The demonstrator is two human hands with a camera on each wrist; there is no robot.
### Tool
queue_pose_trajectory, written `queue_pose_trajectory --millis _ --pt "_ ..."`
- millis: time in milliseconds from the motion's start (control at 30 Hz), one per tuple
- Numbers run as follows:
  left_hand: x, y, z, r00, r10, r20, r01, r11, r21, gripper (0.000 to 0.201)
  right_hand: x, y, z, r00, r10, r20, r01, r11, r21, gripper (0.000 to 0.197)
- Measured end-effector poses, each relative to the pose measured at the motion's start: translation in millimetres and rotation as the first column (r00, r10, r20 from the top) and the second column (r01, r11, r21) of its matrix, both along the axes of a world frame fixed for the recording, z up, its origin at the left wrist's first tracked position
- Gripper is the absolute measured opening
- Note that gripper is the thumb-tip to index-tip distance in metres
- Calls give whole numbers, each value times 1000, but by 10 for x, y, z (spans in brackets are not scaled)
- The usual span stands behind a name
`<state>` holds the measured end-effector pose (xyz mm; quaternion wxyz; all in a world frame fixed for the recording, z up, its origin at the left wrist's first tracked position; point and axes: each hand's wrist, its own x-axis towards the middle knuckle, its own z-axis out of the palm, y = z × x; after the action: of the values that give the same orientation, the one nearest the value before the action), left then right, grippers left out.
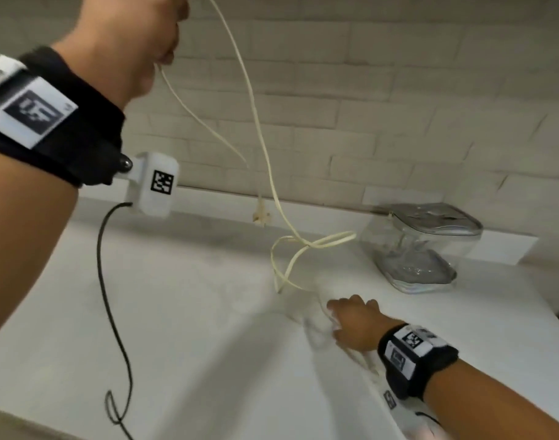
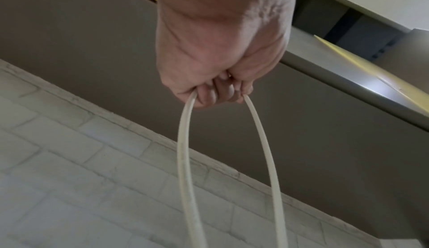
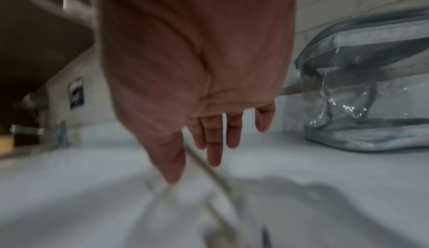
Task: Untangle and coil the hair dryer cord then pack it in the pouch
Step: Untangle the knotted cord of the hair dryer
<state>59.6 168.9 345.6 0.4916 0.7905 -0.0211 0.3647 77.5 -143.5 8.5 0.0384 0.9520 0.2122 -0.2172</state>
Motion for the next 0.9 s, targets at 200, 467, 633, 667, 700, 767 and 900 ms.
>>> queue_pose_trajectory --millis 200,467,633,667,700,767,900 --pt "15 -153 -198 973 -144 179 143 990 19 20 122 23 1034 962 -11 -273 226 596 770 95" --pt "23 -139 -409 966 -237 101 252 949 -188 22 48 525 1360 946 -29 -322 320 222 921 32" --pt "18 -165 -756 977 -101 -187 81 990 -112 18 75 469 1504 928 -60 -368 373 117 921 31" --pt "12 -179 -833 961 -81 -265 69 996 -55 16 78 457 1551 924 -65 -377 382 86 920 31" --pt "6 -195 -913 938 -68 -340 71 997 -3 15 87 441 1594 924 -84 -374 380 68 923 32" --pt "-6 -248 -1065 887 -77 -455 126 989 79 14 116 403 1664 929 -137 -343 353 58 934 32" --pt "-77 -561 -1310 835 -169 -523 351 897 270 34 145 379 1732 925 -162 -344 351 19 936 30"
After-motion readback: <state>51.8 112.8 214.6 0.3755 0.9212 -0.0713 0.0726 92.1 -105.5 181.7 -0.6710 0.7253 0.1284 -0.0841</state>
